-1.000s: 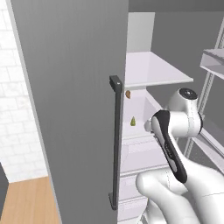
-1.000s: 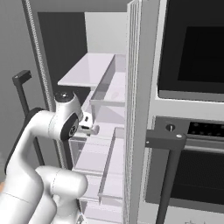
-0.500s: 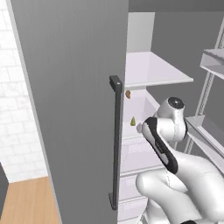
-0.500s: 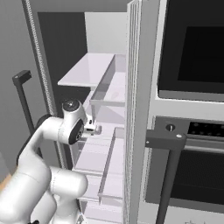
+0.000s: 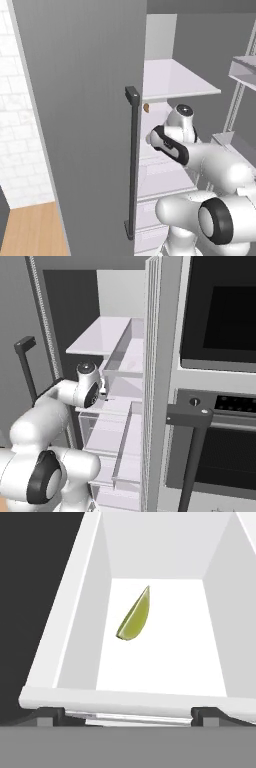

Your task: Grab a lemon wedge from the fridge and one ice cube from the ice bowl, and put them in the glass of lemonade.

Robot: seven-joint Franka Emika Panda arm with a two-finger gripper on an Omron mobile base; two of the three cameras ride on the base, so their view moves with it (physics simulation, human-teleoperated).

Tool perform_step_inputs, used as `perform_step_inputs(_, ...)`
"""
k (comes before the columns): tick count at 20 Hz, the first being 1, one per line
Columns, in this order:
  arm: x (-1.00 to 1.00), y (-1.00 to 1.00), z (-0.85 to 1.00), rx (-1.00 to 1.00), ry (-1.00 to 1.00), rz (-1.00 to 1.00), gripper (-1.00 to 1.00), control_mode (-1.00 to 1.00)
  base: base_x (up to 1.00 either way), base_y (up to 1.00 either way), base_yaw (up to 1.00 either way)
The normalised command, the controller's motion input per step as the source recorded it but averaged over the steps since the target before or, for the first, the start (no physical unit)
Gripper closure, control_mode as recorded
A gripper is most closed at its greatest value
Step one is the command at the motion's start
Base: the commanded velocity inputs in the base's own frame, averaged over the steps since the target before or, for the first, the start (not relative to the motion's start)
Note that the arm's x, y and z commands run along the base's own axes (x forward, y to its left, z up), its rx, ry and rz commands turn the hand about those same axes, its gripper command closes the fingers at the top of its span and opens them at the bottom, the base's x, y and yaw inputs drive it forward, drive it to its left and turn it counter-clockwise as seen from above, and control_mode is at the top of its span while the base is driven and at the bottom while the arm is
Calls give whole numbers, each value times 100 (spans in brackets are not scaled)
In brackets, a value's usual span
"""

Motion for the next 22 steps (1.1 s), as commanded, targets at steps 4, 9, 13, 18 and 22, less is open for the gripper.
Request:
perform_step_inputs(4, 28, 10, -8, 0, 0, 0, -100, -100, 0, 0, 0)
perform_step_inputs(9, 14, 0, -23, 0, 0, 0, -100, -100, 0, 0, 0)
perform_step_inputs(13, 1, 0, -13, 0, 0, -3, -100, -100, 0, 0, 0)
perform_step_inputs(18, 10, 0, 0, 0, 0, -12, -100, -100, 0, 0, 0)
perform_step_inputs(22, 21, 0, -13, 0, 0, -10, -100, -100, 0, 0, 0)
